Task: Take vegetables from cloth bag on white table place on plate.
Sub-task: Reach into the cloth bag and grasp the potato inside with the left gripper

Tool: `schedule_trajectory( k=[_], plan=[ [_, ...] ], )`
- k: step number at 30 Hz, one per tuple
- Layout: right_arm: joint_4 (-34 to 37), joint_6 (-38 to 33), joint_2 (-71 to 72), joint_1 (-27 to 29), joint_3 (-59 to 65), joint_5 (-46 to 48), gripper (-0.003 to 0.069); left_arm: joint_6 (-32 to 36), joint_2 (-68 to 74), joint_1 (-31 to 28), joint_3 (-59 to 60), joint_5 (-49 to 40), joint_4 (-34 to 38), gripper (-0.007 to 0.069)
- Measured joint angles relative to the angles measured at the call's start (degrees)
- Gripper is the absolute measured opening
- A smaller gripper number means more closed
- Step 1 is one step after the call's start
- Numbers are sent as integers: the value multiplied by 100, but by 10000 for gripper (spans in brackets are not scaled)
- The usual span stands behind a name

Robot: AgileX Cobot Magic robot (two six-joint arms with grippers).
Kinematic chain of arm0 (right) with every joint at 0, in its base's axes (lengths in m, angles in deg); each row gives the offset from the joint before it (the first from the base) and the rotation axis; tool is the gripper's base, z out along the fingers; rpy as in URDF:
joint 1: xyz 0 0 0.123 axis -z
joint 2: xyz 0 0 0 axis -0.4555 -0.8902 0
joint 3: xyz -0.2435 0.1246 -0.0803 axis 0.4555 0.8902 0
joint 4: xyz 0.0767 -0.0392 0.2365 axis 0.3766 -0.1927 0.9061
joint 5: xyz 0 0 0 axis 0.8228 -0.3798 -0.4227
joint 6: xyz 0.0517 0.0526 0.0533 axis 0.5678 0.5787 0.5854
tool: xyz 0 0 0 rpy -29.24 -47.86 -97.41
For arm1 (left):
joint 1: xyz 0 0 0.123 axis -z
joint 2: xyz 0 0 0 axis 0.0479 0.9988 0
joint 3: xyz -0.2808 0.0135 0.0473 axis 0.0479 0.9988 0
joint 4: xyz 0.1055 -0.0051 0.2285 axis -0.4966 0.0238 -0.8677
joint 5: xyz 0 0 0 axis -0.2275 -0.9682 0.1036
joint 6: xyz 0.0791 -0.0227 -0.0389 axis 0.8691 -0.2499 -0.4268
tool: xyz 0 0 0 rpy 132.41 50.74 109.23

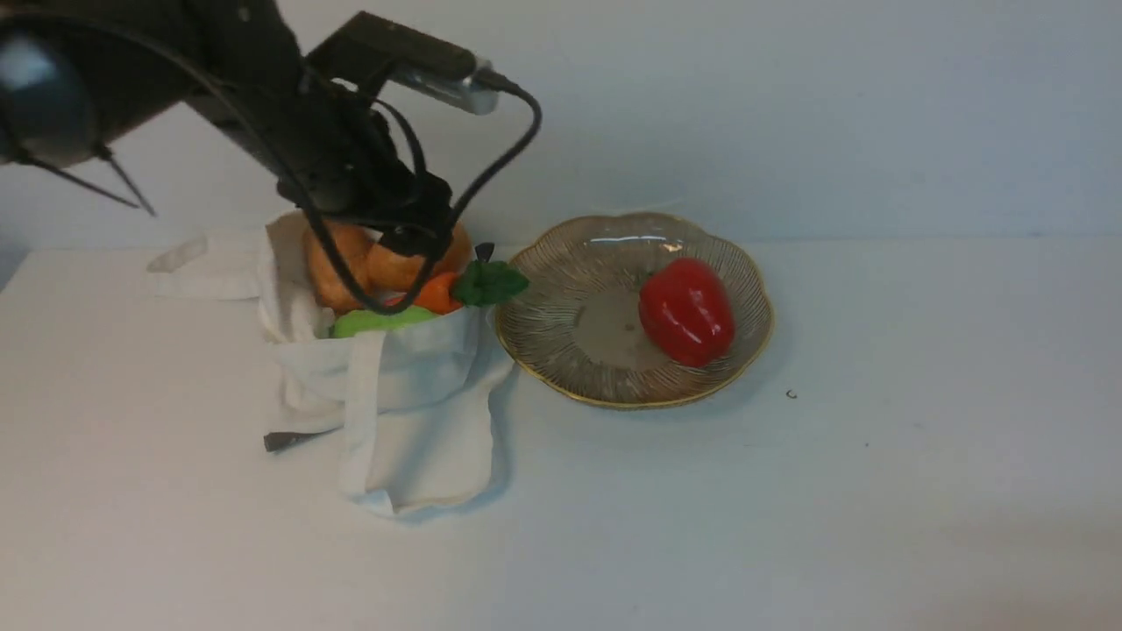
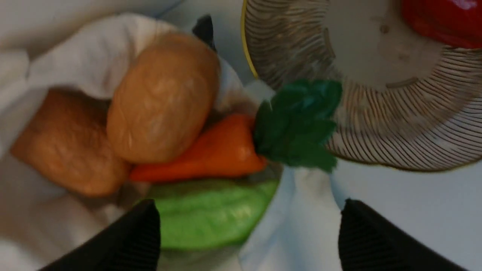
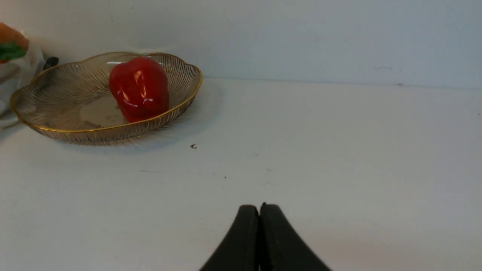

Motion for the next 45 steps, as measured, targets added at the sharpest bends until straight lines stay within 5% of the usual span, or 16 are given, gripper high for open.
schedule_trajectory(
  k=[11,18,22,28,31,40,45],
  plan=[
    [0,0,0,0,0,0,-15,-198,1176,1,-442,1052,-314,614],
    [0,0,0,0,0,0,-15,-205,1469,1,-442,1529,-719,532],
    [0,0,0,0,0,0,-15,-246,1510,1,-447,1654,-826,430],
    [0,0,0,0,0,0,-15,-289,1510,1,-454,1633,-850,69],
    [-5,0,0,0,0,0,-15,-289,1445,1,-465,1499,-850,11],
    [-5,0,0,0,0,0,-15,-293,976,1,-492,1338,-850,6],
    [-5,0,0,0,0,0,-15,-339,994,1,-492,1333,-815,129]
  ],
)
